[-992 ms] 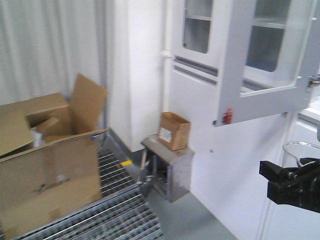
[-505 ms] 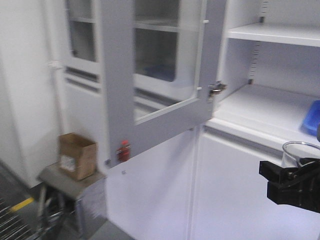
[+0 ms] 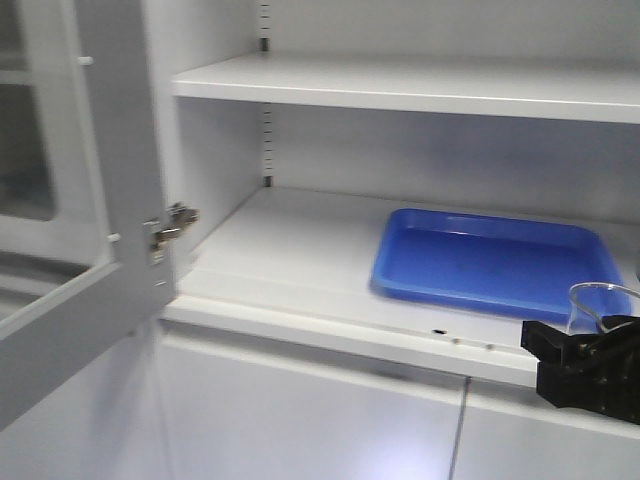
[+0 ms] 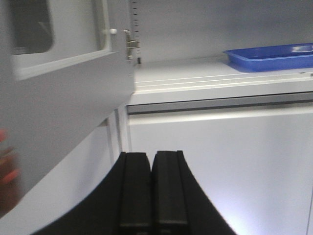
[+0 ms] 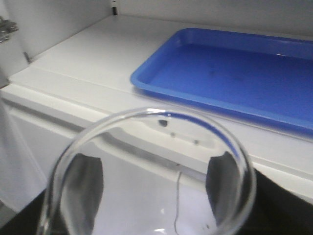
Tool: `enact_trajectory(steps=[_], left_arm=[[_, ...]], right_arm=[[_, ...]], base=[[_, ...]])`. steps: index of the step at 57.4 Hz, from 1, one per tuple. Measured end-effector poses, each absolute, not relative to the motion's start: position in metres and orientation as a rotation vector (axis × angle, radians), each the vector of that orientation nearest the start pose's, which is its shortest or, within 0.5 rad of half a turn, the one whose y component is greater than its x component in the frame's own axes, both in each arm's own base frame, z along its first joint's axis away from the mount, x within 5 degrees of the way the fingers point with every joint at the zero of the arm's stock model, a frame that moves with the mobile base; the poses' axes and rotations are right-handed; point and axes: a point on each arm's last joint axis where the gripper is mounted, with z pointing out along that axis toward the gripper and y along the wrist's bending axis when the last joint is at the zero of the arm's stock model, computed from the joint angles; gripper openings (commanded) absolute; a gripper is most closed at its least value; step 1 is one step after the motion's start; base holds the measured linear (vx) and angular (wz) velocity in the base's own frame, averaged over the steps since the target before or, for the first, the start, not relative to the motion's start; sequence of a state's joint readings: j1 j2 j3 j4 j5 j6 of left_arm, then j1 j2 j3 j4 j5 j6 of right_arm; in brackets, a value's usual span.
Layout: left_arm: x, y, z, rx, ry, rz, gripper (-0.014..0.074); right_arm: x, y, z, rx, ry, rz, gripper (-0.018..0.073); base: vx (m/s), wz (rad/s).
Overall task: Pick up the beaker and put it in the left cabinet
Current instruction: 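Drive up to the open cabinet shelf with the blue tray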
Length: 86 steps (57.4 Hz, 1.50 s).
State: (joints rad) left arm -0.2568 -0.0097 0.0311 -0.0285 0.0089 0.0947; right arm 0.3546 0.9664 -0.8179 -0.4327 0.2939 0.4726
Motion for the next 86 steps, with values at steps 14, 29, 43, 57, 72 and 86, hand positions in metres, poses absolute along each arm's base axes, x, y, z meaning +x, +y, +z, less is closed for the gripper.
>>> enact_trajectory(steps=[14,29,43,57,72,86], left_arm=[[0.0550,-0.0145,0.2024,0.244,1.496,-0.153,0.0001],[0.0550,-0.0145,0.2024,0.244,1.496,-0.153,0.0001],[0.0550,-0.0145,0.2024,0.244,1.496,-0.153,0.0001],[0.0550,-0.0145,0.2024,0.244,1.496,-0.153,0.0001],[0.0550,-0.0145,0.2024,0.244,1.496,-0.153,0.0001],[0.0550,-0.0145,0.2024,0.244,1.496,-0.153,0.0001]], right_arm=[[0.1992,0.0619,0.3546,-0.200,1.891,0.163,-0.0004],[0.1992,0.0619,0.3546,-0.200,1.891,0.163,-0.0004],[0.1992,0.0619,0.3546,-0.200,1.891,0.163,-0.0004],[0.1992,0.0619,0.3546,-0.200,1.891,0.163,-0.0004],[0.1992,0.0619,0.3546,-0.200,1.891,0.163,-0.0004],[0.1992,0.0619,0.3546,-0.200,1.891,0.163,-0.0004]], base=[[0.24,-0.44],[0.24,-0.37],[0.23,-0.37],[0.18,-0.28],[0.08,-0.12],[0.00,0.00]])
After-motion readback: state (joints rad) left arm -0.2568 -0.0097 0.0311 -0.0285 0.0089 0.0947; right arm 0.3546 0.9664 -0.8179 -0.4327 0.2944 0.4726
